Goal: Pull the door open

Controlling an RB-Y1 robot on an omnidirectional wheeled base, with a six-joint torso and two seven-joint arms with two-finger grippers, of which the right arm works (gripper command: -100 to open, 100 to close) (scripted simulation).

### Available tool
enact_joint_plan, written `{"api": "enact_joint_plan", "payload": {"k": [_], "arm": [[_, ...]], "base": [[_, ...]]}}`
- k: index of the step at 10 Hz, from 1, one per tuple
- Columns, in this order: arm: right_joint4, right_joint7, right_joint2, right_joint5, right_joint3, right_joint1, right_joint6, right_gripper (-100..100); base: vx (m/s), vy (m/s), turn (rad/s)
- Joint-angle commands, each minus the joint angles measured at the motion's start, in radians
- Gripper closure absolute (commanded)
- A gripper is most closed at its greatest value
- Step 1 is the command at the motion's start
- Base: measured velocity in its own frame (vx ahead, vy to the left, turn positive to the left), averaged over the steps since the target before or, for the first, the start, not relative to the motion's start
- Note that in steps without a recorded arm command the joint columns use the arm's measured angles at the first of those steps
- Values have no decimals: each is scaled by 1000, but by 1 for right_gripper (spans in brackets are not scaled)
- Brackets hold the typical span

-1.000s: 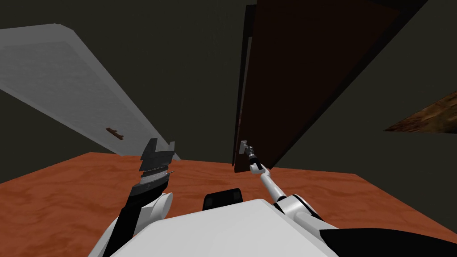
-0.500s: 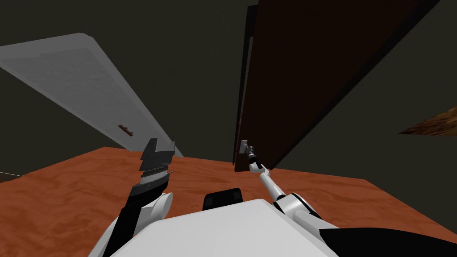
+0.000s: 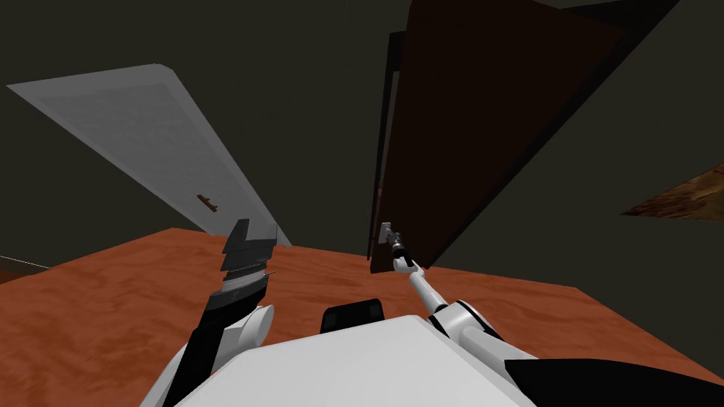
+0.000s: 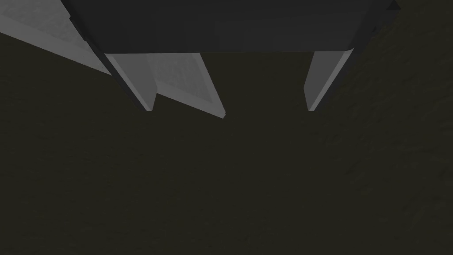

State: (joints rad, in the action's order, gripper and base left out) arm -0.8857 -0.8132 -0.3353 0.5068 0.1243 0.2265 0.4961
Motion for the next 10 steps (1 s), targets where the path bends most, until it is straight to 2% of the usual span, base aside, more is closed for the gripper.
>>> {"api": "enact_joint_plan", "payload": {"k": [1, 2, 4, 6, 7, 10], "arm": [[-40, -9, 14, 11, 3, -7, -16, -100], [-58, -53, 26, 46, 11, -10, -28, -100], [-58, -53, 26, 46, 11, -10, -28, -100], [-78, -102, 39, 84, 20, -13, -41, -100], [-73, -102, 39, 84, 20, -13, -41, -100], [-108, -177, 58, 142, 33, -17, -60, -100]], "base": [[-81, -28, -31], [-107, -42, -20], [-69, -36, -15], [-48, -24, 23], [-44, -13, 14], [-76, -31, 8]]}}
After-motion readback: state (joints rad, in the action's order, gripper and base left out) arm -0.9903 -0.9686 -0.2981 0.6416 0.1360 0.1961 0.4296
